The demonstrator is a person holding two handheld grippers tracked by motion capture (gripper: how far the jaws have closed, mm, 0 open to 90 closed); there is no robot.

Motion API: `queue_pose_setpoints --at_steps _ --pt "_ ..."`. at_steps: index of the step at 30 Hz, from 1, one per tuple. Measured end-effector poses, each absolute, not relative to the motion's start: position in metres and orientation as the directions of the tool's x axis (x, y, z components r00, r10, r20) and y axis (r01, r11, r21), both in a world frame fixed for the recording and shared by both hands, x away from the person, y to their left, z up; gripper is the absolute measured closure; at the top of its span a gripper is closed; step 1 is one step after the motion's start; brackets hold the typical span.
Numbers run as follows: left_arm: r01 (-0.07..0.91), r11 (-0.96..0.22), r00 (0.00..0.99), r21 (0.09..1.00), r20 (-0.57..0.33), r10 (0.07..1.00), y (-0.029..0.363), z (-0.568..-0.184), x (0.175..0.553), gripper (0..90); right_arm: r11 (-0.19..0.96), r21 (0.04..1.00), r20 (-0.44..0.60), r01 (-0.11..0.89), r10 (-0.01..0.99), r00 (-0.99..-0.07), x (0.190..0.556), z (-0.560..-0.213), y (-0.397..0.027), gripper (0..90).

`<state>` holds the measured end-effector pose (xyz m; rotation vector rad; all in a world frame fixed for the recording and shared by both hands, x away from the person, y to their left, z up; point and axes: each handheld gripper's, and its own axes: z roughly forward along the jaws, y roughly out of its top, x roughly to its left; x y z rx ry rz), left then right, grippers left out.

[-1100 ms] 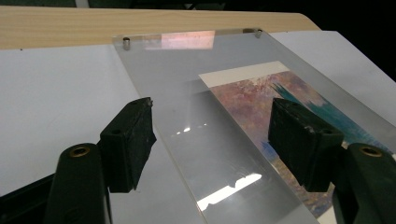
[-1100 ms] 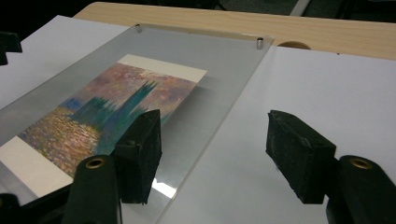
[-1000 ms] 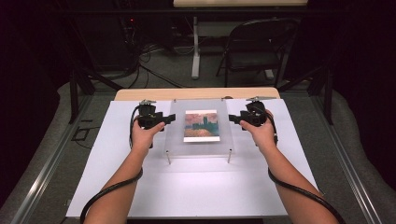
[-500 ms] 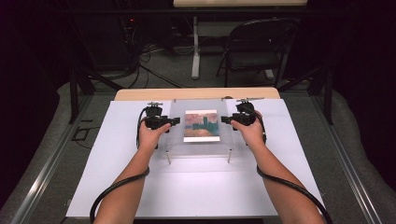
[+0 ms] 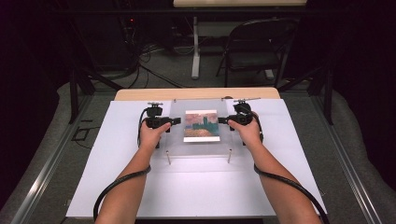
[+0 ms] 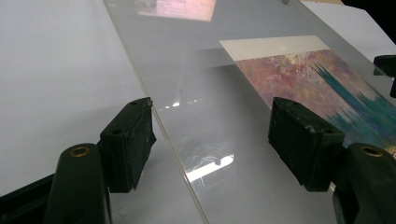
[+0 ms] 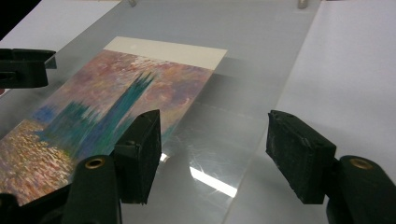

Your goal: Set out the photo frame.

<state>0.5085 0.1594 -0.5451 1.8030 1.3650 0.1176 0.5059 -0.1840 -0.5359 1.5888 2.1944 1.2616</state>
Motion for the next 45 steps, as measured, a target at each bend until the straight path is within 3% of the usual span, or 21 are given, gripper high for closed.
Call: queue_pose_setpoints --at_steps 45 --pt "0.815 0.015 0.354 0.579 -0.518 0.779 0.160 -0.552 0.522 27.4 0.003 0.626 0.453 0.780 0.813 -0.366 0.524 -0.546 -0.185 29.5"
